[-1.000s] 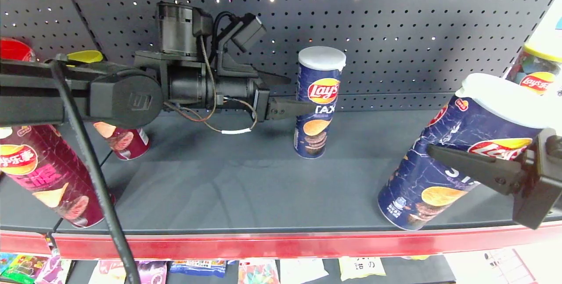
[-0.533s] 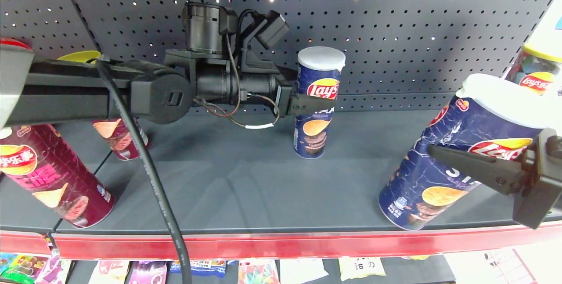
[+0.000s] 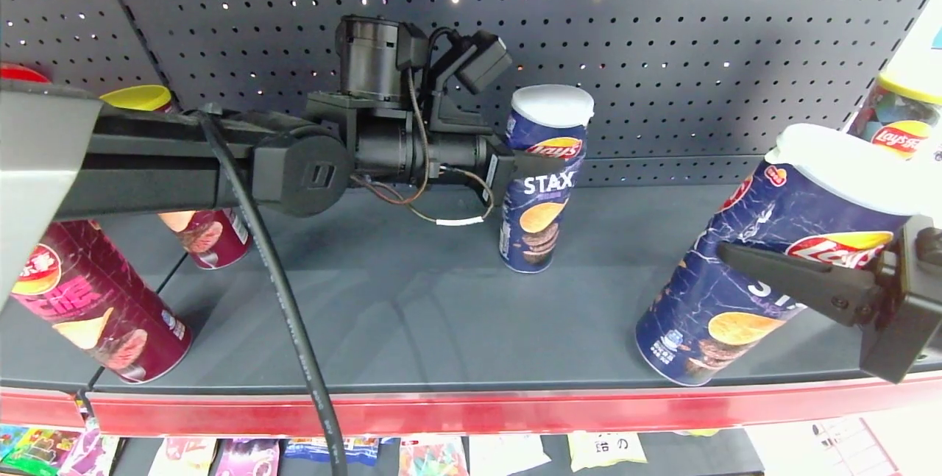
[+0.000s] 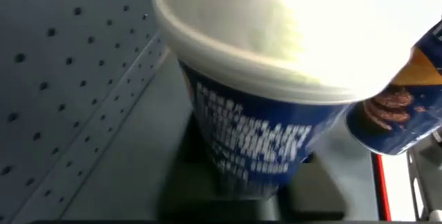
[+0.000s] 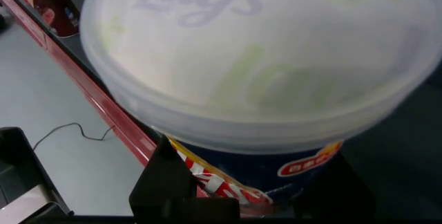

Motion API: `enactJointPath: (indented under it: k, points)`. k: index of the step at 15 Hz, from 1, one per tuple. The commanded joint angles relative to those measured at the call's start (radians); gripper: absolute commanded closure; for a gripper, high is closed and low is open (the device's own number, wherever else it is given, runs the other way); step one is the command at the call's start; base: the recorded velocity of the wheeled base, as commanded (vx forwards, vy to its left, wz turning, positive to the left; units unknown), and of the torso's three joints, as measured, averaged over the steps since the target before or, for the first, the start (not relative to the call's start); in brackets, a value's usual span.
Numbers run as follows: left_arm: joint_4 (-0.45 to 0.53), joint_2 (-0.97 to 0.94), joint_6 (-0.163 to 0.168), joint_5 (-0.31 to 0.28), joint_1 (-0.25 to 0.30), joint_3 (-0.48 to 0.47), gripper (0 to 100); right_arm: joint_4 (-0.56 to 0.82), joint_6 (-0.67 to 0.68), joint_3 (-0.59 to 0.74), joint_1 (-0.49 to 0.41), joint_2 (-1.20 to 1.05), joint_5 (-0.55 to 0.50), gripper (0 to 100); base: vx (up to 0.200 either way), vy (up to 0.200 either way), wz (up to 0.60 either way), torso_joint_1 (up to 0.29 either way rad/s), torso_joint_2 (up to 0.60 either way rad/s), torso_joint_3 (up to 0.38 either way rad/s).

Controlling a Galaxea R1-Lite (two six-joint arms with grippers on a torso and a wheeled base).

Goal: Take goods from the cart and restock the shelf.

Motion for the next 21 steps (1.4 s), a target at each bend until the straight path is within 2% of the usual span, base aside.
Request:
enactJointPath:
  k: [1, 8, 10, 11, 14, 16, 21]
  points:
    - [-0.002, -0.003, -0.001, -0.001, -0.002, 0.008, 100, -0.002, 0.0, -0.002, -0.013, 0.002, 0.001, 100, 0.0, 0.0, 0.0, 0.0, 0.0, 0.0]
    - [-0.002, -0.156, 0.002, -0.069, 0.014, 0.15, 100, -0.002, 0.0, -0.006, -0.018, 0.0, 0.004, 100, 0.0, 0.0, 0.0, 0.0, 0.0, 0.0]
    - [-0.004, -0.211, 0.008, -0.122, 0.007, 0.21, 100, 0.0, -0.002, -0.006, -0.018, 0.0, 0.004, 100, 0.0, 0.0, 0.0, 0.0, 0.0, 0.0]
    - [-0.004, -0.23, 0.014, -0.135, 0.001, 0.25, 100, 0.0, -0.002, -0.009, -0.016, 0.0, 0.004, 100, 0.0, 0.0, 0.0, 0.0, 0.0, 0.0]
    - [-0.004, -0.277, 0.076, -0.171, -0.011, 0.357, 100, 0.0, -0.002, -0.014, -0.015, 0.0, 0.005, 100, 0.0, 0.0, 0.0, 0.0, 0.0, 0.0]
    - [-0.004, -0.292, 0.087, -0.171, -0.025, 0.39, 100, 0.0, -0.002, -0.012, -0.015, -0.001, 0.005, 100, 0.0, 0.0, 0.0, 0.0, 0.0, 0.0]
    - [-0.034, -0.296, 0.09, -0.165, -0.059, 0.434, 100, 0.0, -0.002, -0.014, -0.013, -0.003, 0.005, 100, 0.0, 0.0, 0.0, 0.0, 0.0, 0.0]
